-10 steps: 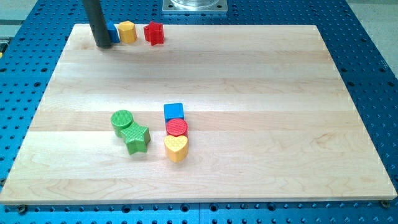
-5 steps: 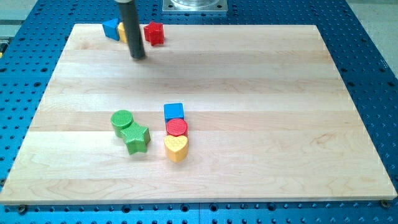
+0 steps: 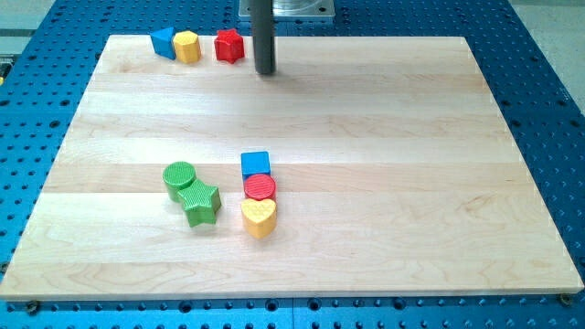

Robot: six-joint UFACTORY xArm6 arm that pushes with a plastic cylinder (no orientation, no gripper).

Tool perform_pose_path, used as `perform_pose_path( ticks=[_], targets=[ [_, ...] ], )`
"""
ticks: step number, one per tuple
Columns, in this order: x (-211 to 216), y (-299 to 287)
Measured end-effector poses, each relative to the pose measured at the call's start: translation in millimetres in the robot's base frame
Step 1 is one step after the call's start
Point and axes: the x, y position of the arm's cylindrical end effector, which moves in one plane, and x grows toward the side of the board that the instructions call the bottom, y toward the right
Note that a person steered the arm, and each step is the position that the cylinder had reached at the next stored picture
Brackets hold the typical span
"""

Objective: Nudge the red star a bit up

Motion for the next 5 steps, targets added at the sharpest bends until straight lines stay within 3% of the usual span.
perform_pose_path(
  ticks=[2, 3, 4, 5],
  targets=[
    [177.2, 33.6],
    [238.1, 78.3],
    [307.4, 30.7],
    [301.2, -7.0]
  ],
)
